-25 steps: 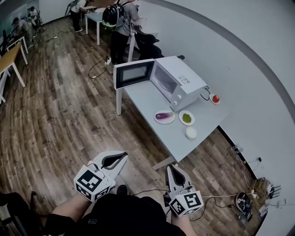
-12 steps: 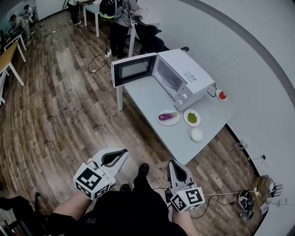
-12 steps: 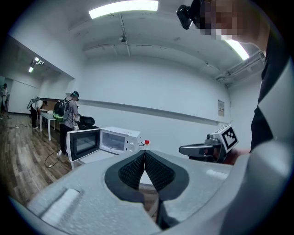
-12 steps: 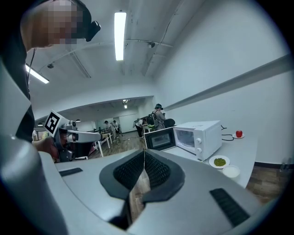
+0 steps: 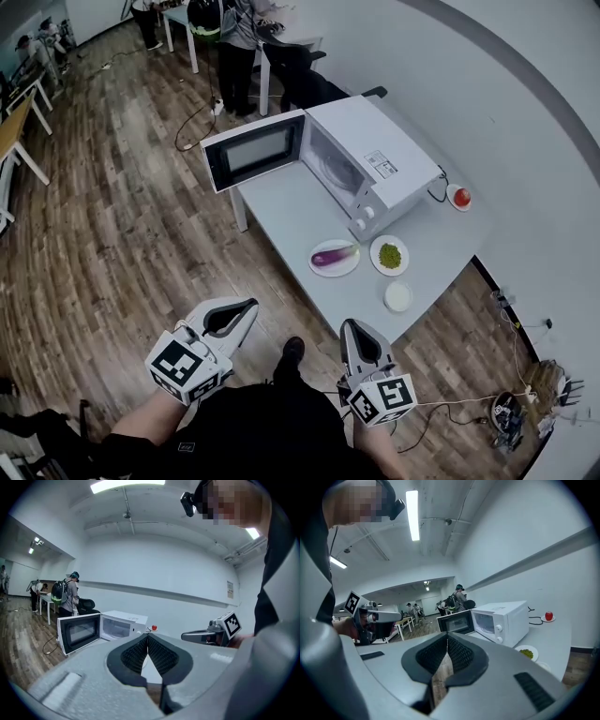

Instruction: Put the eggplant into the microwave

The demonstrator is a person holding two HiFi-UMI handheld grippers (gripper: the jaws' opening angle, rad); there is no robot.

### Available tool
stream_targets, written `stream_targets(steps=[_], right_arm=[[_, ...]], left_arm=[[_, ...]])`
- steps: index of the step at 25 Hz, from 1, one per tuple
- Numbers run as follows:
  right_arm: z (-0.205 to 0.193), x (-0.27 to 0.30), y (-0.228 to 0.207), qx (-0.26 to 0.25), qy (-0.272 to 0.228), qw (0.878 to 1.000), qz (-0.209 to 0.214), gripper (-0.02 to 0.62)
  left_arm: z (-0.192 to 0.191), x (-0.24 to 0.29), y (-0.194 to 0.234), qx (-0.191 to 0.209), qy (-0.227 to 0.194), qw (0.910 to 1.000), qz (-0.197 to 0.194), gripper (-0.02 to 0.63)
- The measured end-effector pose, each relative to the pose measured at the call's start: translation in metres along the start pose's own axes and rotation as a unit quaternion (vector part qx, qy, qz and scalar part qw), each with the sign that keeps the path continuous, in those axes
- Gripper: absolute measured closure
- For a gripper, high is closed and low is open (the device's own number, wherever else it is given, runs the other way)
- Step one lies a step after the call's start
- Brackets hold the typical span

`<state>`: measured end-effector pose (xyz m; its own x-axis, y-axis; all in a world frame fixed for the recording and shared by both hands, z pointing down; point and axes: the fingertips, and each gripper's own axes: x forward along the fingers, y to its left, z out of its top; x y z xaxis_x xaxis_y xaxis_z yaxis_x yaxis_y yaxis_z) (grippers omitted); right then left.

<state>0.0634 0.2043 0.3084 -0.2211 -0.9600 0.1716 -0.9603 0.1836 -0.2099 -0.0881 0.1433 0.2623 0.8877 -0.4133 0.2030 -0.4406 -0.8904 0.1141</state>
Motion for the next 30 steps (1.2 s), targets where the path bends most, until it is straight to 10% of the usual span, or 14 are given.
stream_targets(steps=[16, 30], right_arm=[[0.042, 0.105, -0.109, -0.074, 0.032, 0.997, 0.021, 0.578], [-0.012, 0.171, -0.119, -0.056, 0.064, 0.996, 0.02, 0.578]], left_arm=[[0.024, 0.139, 0.064, -0.004, 0.021, 0.9996, 0.019, 0.597], [-0.031, 0.196, 0.11, -0.017, 0.052, 0.9983, -0.02, 0.598]])
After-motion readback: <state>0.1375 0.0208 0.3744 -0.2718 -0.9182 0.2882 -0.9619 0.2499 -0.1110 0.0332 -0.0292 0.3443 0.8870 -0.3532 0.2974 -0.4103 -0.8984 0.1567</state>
